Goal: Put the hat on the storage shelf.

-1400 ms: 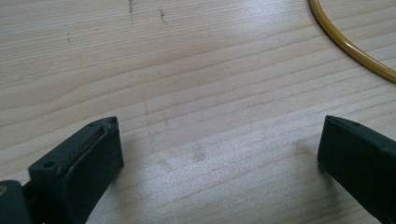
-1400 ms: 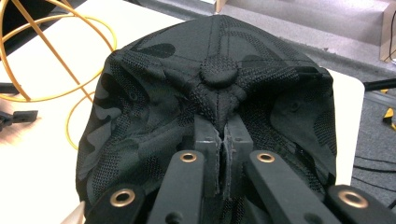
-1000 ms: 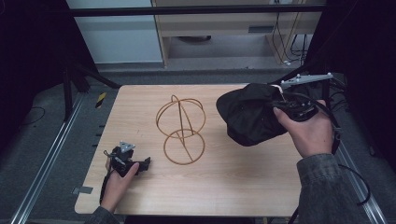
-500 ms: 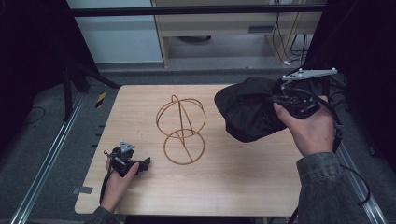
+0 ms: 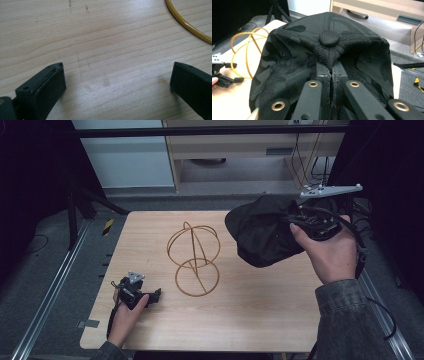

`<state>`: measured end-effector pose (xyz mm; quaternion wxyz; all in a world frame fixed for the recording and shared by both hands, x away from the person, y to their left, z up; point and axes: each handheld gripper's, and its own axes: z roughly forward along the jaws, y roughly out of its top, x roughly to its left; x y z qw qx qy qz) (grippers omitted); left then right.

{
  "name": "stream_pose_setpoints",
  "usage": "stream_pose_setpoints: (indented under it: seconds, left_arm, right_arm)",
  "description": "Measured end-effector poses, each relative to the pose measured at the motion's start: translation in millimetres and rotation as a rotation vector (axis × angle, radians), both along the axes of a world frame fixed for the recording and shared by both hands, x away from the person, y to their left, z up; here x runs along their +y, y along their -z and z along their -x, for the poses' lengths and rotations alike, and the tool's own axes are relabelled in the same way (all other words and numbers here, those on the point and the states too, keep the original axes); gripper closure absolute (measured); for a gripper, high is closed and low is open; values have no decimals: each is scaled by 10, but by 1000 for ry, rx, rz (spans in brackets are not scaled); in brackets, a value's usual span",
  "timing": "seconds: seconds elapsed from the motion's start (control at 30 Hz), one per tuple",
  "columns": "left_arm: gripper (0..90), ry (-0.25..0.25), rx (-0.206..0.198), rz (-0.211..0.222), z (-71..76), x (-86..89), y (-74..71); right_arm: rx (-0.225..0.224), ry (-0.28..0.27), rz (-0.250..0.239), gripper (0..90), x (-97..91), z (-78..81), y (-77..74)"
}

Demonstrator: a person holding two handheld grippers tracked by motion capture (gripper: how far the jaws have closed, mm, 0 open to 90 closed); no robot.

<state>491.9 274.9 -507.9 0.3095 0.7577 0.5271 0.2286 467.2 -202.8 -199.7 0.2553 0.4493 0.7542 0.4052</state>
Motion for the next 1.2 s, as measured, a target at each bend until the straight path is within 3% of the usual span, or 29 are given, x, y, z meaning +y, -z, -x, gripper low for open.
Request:
stream_pose_setpoints:
  seconds: [0.4, 0.73, 1.2]
  left_arm:
    - [0, 0, -1, 0, 0, 0, 0]
    - [0, 0, 0, 0, 0, 0, 0]
    - [0, -2, -2, 3, 0, -2, 2]
  right_arm:
    - [-31, -15, -6, 873, 126, 4, -157]
    - [-62, -50, -16, 873, 371, -56, -299]
    - [-63, -102, -8, 873, 737, -182, -362]
